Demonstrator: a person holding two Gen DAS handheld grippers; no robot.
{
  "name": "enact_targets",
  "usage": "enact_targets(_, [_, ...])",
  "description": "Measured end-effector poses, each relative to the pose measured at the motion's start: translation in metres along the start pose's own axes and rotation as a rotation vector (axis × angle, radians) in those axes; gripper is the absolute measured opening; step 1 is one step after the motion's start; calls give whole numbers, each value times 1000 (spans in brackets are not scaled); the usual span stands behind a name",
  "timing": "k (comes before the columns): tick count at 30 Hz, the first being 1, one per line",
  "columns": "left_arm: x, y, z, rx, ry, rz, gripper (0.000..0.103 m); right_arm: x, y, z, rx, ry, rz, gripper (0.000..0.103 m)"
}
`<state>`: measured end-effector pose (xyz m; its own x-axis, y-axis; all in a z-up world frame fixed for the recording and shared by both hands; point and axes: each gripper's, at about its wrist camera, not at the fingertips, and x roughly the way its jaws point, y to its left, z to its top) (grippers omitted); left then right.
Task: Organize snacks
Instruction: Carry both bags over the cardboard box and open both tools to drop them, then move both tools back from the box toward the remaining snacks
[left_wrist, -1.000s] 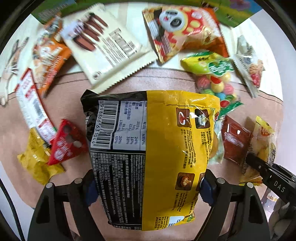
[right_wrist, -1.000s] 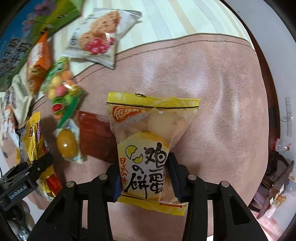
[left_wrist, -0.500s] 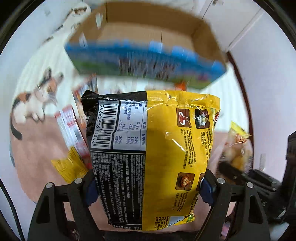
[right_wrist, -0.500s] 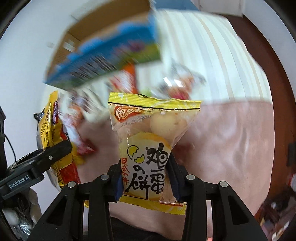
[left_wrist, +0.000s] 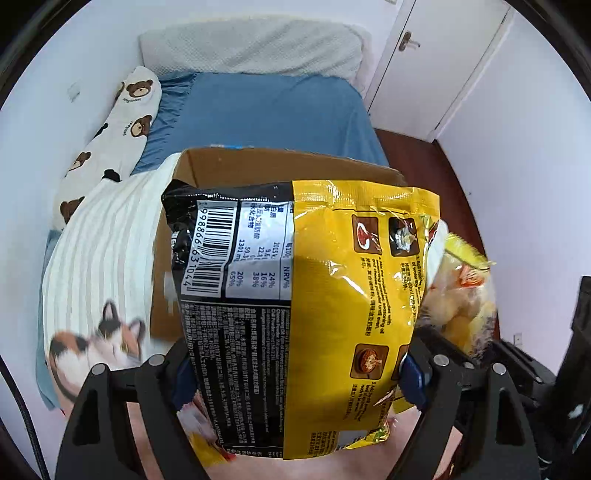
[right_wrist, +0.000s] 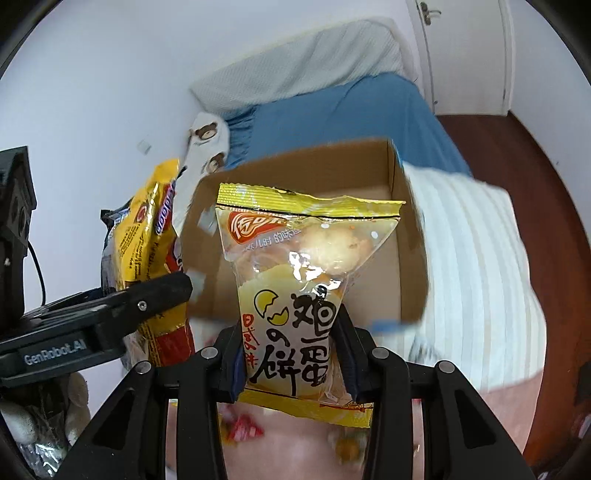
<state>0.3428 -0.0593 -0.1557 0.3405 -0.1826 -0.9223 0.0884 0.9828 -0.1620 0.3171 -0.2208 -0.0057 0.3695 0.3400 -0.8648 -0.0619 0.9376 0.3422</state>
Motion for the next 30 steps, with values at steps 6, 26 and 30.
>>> enact_targets(6, [57, 17, 56, -1, 80, 31, 85, 75, -6, 42, 26, 44, -69, 43])
enact_targets(26, [166, 32, 104, 3, 255, 22, 86, 244, -36, 89, -28, 239, -141, 86])
enact_targets(30, [159, 31, 104, 4, 231, 18, 89, 233, -39, 87, -48, 231, -148, 89])
